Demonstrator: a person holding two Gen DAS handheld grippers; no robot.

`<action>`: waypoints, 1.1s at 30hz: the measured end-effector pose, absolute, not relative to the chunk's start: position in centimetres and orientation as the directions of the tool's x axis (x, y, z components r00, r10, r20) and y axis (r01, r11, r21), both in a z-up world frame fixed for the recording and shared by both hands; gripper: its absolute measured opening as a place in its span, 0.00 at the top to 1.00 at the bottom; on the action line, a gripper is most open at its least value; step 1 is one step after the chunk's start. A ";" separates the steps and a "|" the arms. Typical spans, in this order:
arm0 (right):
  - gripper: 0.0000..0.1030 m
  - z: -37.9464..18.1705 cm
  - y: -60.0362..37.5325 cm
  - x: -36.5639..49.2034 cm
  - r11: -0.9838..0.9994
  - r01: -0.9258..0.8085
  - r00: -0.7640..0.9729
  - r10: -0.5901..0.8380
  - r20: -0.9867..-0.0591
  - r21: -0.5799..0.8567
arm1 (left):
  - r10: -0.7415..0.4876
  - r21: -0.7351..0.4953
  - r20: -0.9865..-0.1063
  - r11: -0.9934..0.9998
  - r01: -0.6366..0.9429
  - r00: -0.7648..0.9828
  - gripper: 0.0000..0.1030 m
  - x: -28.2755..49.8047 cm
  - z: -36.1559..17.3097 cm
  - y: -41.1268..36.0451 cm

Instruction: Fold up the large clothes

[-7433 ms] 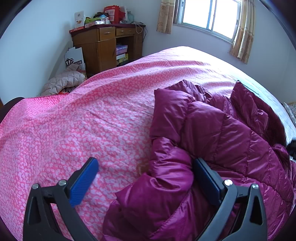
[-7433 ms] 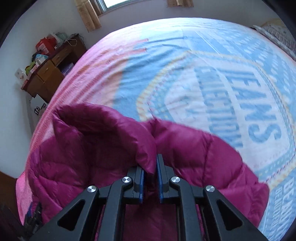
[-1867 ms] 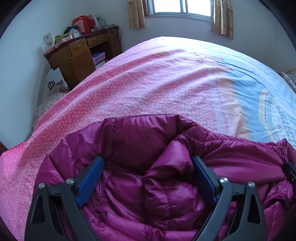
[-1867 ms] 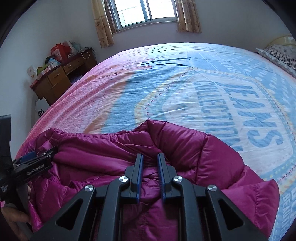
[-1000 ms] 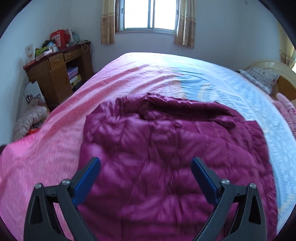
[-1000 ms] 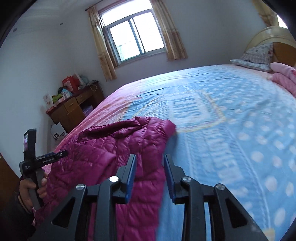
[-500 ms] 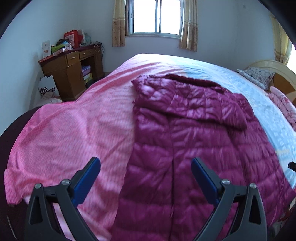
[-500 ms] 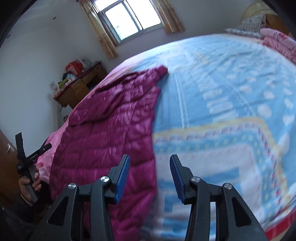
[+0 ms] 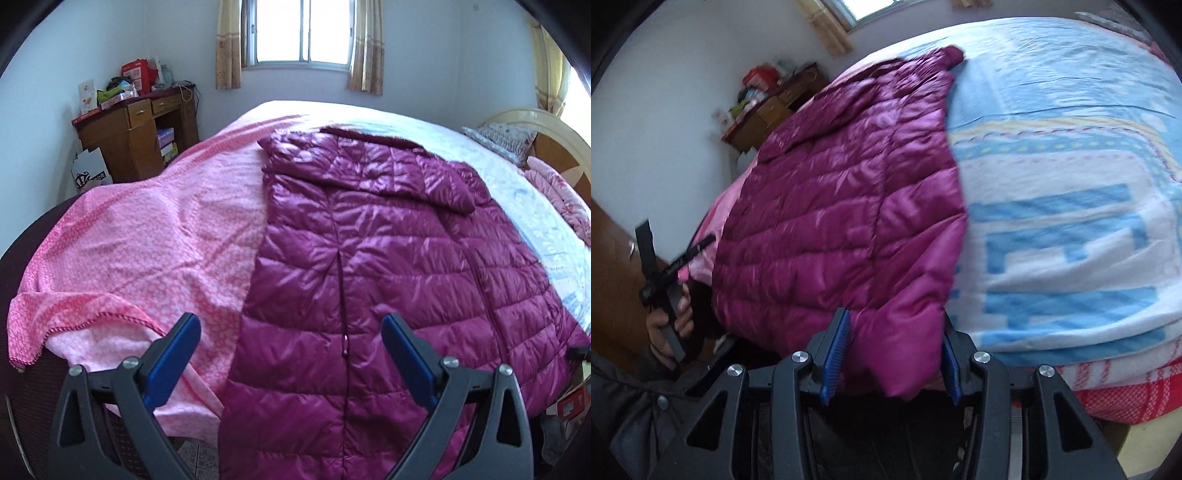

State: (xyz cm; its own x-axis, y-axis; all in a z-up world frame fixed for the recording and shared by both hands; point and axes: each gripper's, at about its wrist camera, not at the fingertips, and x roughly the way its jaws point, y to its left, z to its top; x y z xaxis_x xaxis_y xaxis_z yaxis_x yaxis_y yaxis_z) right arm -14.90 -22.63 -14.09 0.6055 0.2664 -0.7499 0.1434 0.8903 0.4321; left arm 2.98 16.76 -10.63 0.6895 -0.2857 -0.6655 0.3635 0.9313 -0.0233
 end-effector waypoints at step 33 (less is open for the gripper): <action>0.88 -10.7 -32.7 10.0 0.729 0.280 0.746 0.244 -0.620 0.624 | -0.293 -0.185 -0.612 0.956 0.228 0.734 0.02 11.1 -7.1 25.9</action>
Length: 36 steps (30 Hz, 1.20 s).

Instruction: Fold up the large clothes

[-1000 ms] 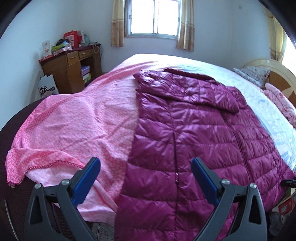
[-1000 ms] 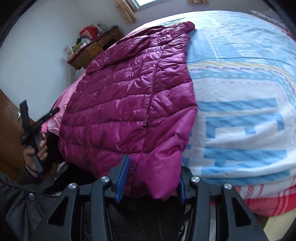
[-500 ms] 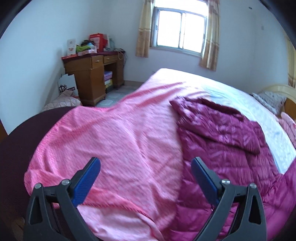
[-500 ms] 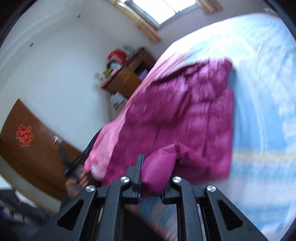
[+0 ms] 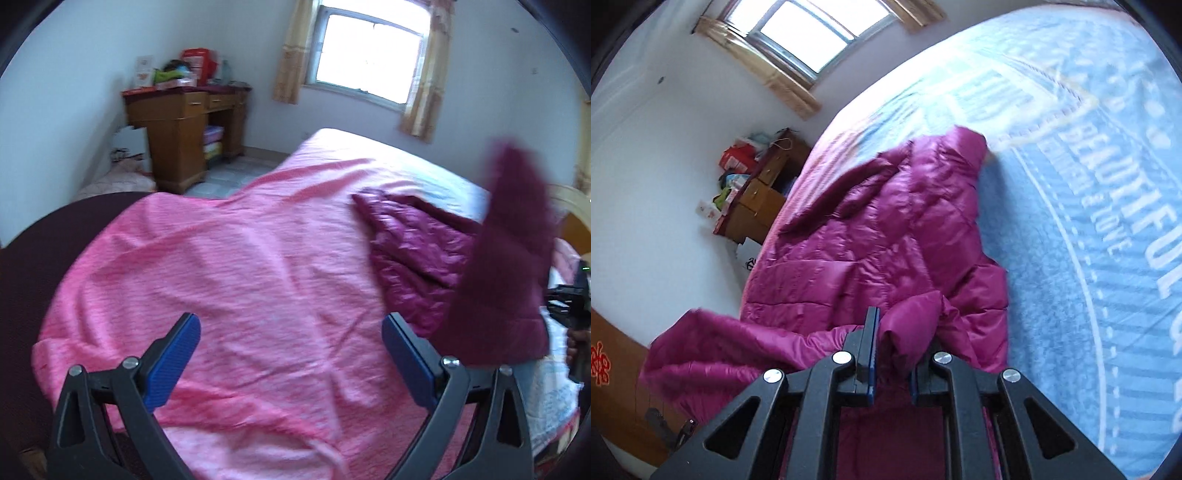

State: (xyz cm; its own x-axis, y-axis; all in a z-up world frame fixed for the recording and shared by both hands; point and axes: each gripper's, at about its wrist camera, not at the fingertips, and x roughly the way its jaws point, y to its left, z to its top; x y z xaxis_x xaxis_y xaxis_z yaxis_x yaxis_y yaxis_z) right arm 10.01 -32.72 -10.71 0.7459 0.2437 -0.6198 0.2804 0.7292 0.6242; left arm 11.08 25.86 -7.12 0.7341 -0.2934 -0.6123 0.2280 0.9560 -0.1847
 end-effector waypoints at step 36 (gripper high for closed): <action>0.67 -10.5 -32.6 10.4 0.953 0.154 0.716 0.075 -0.694 0.262 | -0.572 -0.414 -0.685 0.815 0.405 0.451 0.33 20.5 -10.2 13.7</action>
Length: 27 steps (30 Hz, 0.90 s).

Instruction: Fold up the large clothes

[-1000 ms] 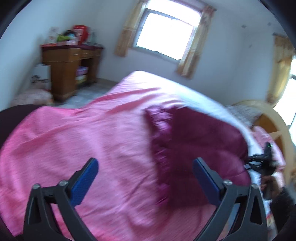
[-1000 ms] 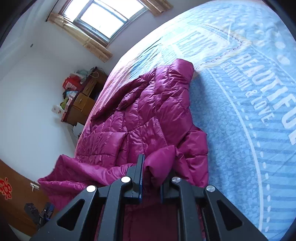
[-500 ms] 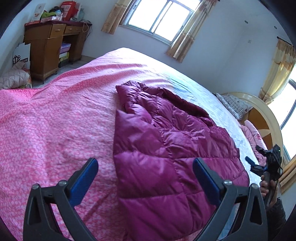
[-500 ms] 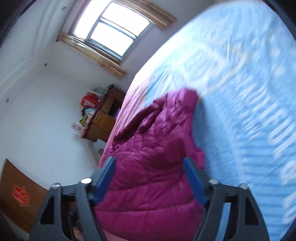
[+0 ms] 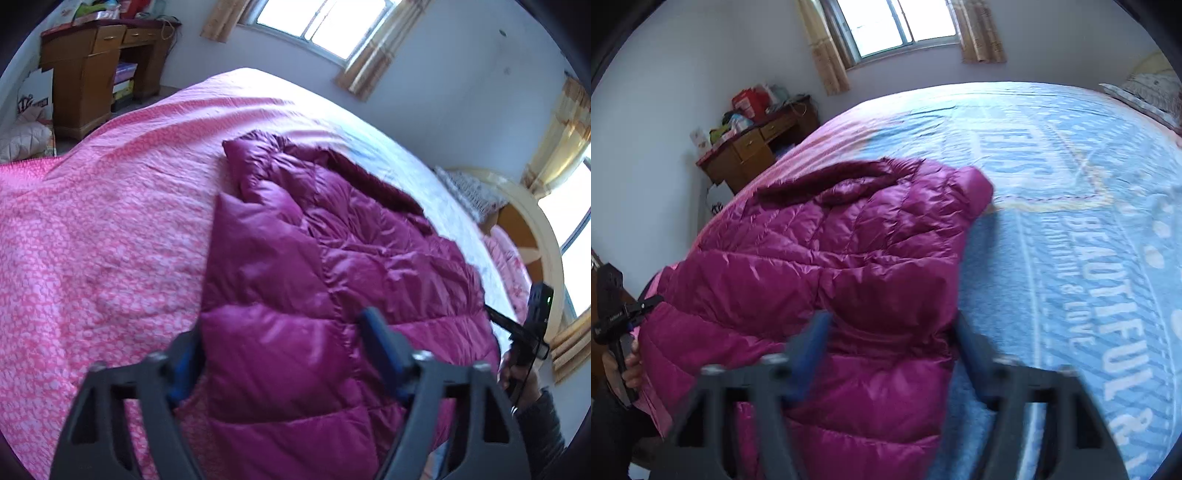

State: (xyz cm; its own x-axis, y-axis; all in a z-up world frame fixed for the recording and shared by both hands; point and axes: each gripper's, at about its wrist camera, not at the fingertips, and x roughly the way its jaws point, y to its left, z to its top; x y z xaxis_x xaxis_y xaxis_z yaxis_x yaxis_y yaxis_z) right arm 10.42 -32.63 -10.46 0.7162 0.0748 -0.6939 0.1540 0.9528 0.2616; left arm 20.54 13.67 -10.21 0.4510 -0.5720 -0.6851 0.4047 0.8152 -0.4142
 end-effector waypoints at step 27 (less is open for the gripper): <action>0.92 4.4 -33.4 19.5 0.950 0.300 0.868 -0.233 -0.438 0.087 | -0.359 -0.160 -0.531 0.932 0.325 0.767 0.87 31.0 0.7 5.8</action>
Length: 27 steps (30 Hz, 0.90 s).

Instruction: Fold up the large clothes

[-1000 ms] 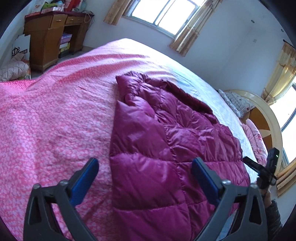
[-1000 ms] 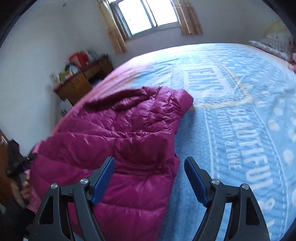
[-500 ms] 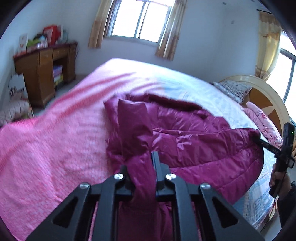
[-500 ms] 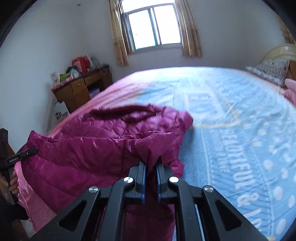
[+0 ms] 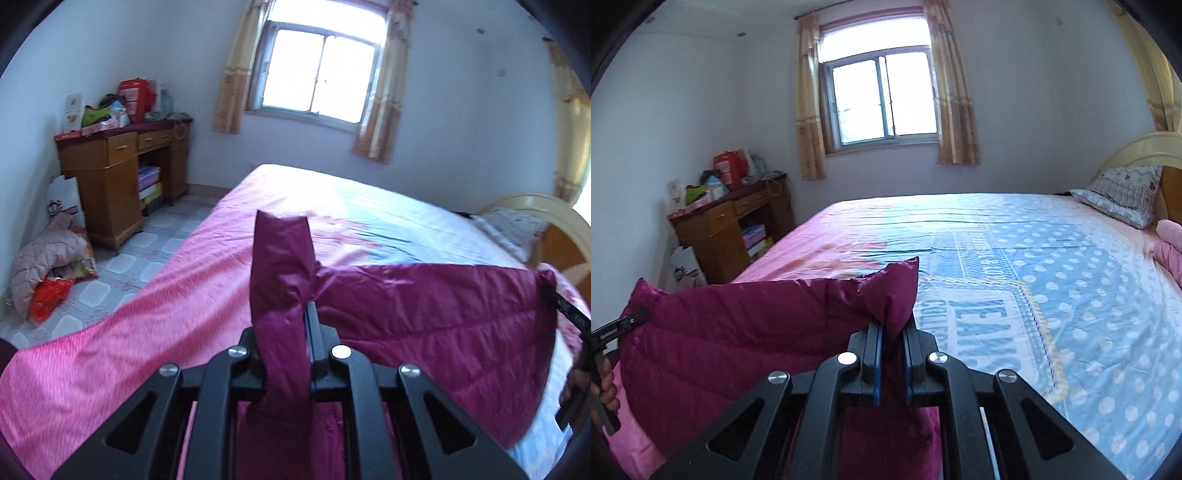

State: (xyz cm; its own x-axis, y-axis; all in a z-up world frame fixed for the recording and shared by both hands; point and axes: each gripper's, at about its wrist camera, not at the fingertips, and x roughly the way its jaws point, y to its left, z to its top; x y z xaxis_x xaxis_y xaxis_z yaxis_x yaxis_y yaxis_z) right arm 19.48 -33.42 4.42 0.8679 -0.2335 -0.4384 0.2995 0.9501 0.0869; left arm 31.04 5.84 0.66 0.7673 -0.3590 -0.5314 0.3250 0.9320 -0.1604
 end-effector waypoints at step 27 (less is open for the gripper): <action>0.91 -9.7 -38.2 28.3 0.876 0.482 0.589 -0.316 -0.744 0.010 | 0.085 0.177 -0.745 0.982 0.073 0.661 0.19 38.7 -12.0 0.5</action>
State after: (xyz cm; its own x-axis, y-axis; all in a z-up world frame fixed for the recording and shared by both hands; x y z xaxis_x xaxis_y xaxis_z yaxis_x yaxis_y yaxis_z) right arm 28.30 -38.23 -9.71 0.5894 -0.3156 -0.7437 0.4823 0.8759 0.0105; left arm 38.68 0.53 -12.03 0.6612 0.0852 -0.7453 0.0728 0.9816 0.1768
